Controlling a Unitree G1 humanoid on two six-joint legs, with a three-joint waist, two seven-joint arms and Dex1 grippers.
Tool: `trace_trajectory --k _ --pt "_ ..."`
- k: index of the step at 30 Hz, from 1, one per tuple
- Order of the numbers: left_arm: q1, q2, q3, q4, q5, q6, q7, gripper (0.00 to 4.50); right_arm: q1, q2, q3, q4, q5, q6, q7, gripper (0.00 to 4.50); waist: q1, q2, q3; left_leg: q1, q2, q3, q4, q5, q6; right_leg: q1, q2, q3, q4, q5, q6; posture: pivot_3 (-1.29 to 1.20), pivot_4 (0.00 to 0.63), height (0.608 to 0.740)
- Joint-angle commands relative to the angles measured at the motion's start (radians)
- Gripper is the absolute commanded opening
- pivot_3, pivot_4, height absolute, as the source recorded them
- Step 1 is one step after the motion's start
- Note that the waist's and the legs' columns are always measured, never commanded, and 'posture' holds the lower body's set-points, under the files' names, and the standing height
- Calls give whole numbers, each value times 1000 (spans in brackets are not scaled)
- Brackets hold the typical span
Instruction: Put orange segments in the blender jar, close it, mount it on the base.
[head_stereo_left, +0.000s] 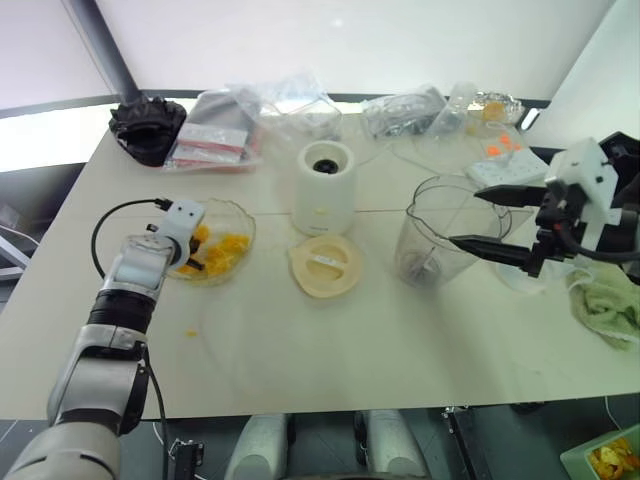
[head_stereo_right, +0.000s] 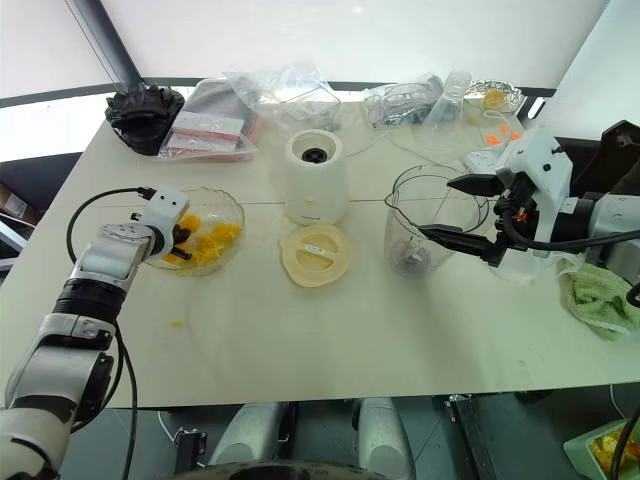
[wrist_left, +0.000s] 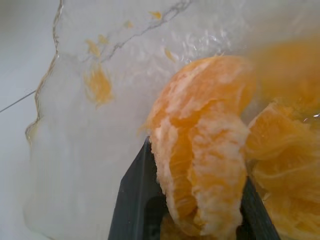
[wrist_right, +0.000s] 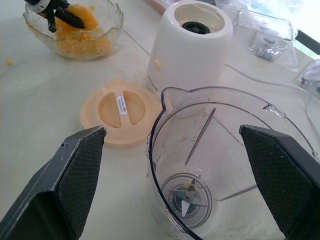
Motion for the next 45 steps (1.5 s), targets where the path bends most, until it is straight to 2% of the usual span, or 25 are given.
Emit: trace_trajectory --k 1,9,18,21,23,26,30,33,37,45 --pt "1 0 28 -30 4 4 18 811 -20 -9 -20 -3 -8 -17 6 4500 0 0 0 0 0 0 0 0 0 0 0 0 0 0 0 0 150 740" --pt "17 10 58 -98 -17 25 10 811 -24 -9 -21 -2 -16 -15 16 4500 0 0 0 0 0 0 0 0 0 0 0 0 0 0 0 0 150 740" --pt "11 31 266 -400 -161 158 9 811 -12 -16 -37 -13 -9 2 16 4500 0 0 0 -2 0 -2 1 0 0 -2 -1 0 0 0 0 0 150 740" --pt "-22 33 299 -456 -195 184 10 811 -4 -18 -48 -24 -4 14 12 4500 0 0 0 -2 0 -1 1 0 0 -2 0 0 0 0 0 0 150 740" --pt "-99 30 284 -463 -216 169 -12 811 5 -18 -63 -35 0 28 4 4500 2 -1 0 -2 -1 -1 1 0 0 -2 0 -1 0 0 0 0 150 740" --pt "-241 9 246 -426 -246 105 -70 811 22 -14 -95 -63 10 52 -17 4500 8 -2 1 -4 -5 -4 3 0 0 -2 -1 -3 1 0 0 0 150 740" --pt "-413 -81 206 -317 -297 6 -159 811 79 4 -191 -137 37 107 -63 4500 6 -2 1 -5 -7 -3 4 0 0 -1 -3 -2 -1 1 2 0 150 740" --pt "-489 -149 175 -216 -317 -103 -244 811 129 23 -259 -199 62 148 -99 4500 1 -2 1 -5 -7 -3 4 0 0 -1 -3 -2 -1 1 3 0 150 740" --pt "-611 -296 121 -50 -363 -257 -428 811 223 65 -414 -298 112 216 -142 4500 3 -2 1 -4 -6 -3 3 0 0 -1 -1 -2 -1 1 3 0 150 740" --pt "-763 -453 98 261 -366 -463 -641 811 342 151 -618 -463 238 300 -273 4500 -1 -2 1 -4 -6 -1 3 -2 3 -1 0 -1 -2 1 3 0 150 740"
